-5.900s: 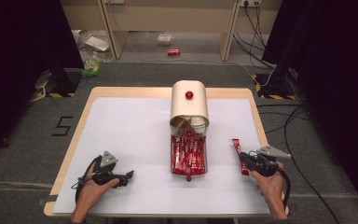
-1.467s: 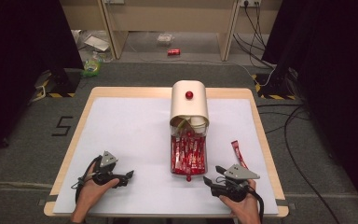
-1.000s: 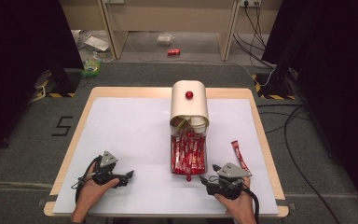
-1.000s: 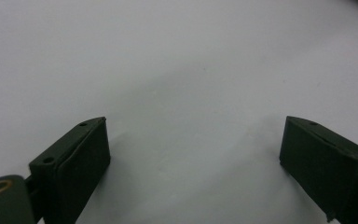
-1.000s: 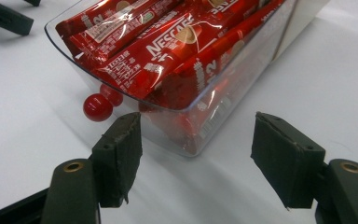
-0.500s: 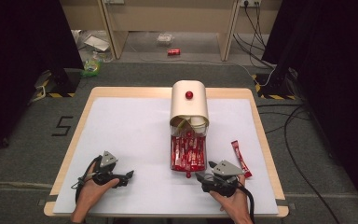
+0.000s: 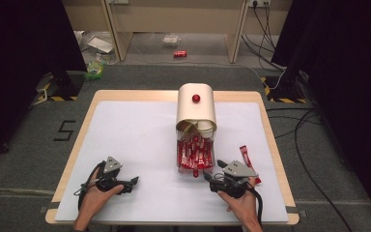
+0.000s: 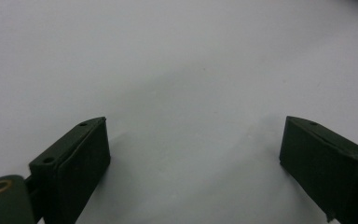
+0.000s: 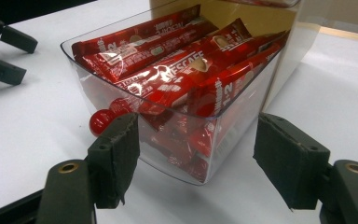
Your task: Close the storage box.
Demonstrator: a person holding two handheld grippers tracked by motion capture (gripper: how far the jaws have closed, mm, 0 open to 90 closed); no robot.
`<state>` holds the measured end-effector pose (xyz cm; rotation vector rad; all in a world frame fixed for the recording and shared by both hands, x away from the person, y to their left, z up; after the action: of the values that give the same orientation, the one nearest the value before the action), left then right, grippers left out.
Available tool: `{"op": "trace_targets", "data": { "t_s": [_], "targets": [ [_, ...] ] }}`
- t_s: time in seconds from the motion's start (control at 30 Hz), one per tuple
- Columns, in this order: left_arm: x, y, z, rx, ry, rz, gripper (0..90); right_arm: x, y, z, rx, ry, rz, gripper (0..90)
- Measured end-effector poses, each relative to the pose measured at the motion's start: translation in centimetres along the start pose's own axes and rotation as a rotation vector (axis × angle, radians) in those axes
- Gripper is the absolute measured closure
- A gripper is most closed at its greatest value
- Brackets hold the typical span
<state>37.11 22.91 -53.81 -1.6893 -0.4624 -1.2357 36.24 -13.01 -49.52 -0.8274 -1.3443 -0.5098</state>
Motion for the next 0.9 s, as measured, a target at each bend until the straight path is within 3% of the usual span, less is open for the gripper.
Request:
{"op": "trace_targets", "data": {
  "t_s": [0.9],
  "targets": [
    [0.0, 0.0, 0.0, 0.000, 0.000, 0.000, 7.7, 0.7, 1.6, -1.2, -0.041, 0.006, -0.034, 31.3]
  ]
}}
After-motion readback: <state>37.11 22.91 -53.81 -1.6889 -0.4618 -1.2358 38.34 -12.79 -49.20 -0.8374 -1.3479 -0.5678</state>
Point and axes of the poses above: each handheld gripper's, and its own axes: y roughly forward along the jaws, x roughly out of its top, z roughly to its left, the point moved 5 cm from there along y, roughly forward along the jaws, and after that the axes turned 14 degrees about -z, right-handed, at the moved point
